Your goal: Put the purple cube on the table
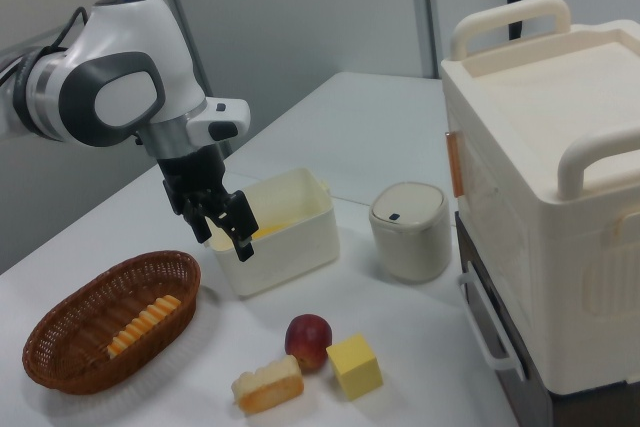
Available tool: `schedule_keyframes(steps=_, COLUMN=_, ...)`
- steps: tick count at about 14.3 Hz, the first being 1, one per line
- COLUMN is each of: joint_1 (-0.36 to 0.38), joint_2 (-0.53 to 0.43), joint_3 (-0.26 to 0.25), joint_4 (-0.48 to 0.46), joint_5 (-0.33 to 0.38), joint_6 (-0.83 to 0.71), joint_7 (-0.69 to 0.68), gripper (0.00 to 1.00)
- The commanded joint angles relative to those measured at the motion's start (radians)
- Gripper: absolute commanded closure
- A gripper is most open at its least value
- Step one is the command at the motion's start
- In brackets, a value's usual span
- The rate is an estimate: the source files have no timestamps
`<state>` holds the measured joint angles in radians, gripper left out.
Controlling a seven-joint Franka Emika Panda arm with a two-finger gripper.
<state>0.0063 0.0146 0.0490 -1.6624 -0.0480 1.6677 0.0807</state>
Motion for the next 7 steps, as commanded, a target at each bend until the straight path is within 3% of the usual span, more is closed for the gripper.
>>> schedule_keyframes(steps=1, joint_1=0.021, joint_2=-0.015, joint_3=-0.012, joint_4=0.003, joint_5=0.007, joint_6=-0.032, joint_7=-0.001, gripper=0.00)
schedule_keyframes(steps=7, joint_1=0.000, joint_2=-0.016, joint_3=-0.020, joint_4=0.003, joint_5=0.002, joint_6=-0.031, joint_7=-0.006, gripper=0.00)
